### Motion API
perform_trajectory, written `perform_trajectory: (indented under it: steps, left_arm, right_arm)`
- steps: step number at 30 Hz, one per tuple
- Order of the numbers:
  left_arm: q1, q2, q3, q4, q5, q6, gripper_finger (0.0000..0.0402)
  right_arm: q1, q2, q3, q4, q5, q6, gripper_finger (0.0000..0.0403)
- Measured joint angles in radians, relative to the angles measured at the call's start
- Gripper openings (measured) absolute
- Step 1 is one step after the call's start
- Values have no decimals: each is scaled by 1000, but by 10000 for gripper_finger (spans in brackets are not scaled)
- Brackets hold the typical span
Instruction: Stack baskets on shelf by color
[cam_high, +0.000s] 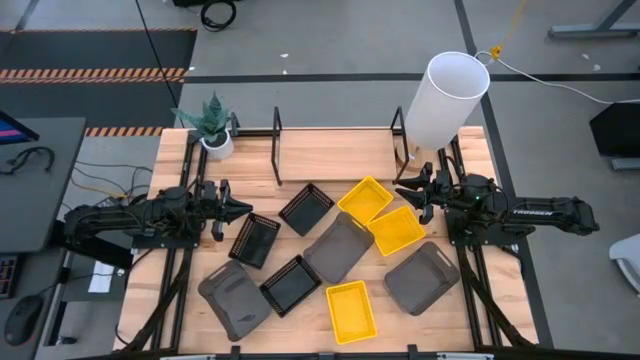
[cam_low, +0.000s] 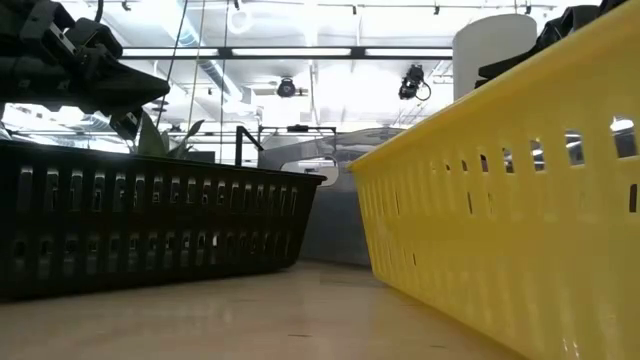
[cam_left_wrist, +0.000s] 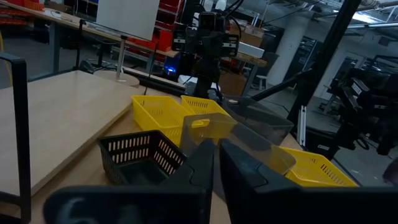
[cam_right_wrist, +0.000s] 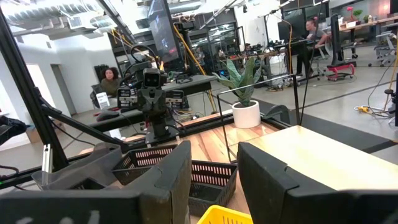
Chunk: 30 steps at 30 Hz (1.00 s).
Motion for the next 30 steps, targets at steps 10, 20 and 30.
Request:
perform_trajectory:
  steps: [10, 20, 30]
  left_arm:
    - [0, 0, 0, 0, 0, 0, 28]
    - [0, 0, 0, 0, 0, 0, 38]
    - [0, 0, 0, 0, 0, 0, 32]
  right_arm:
    - [0, 0, 0, 0, 0, 0, 135]
    - [0, 0, 0, 32, 0, 7, 135]
    - [0, 0, 0, 61, 0, 28, 135]
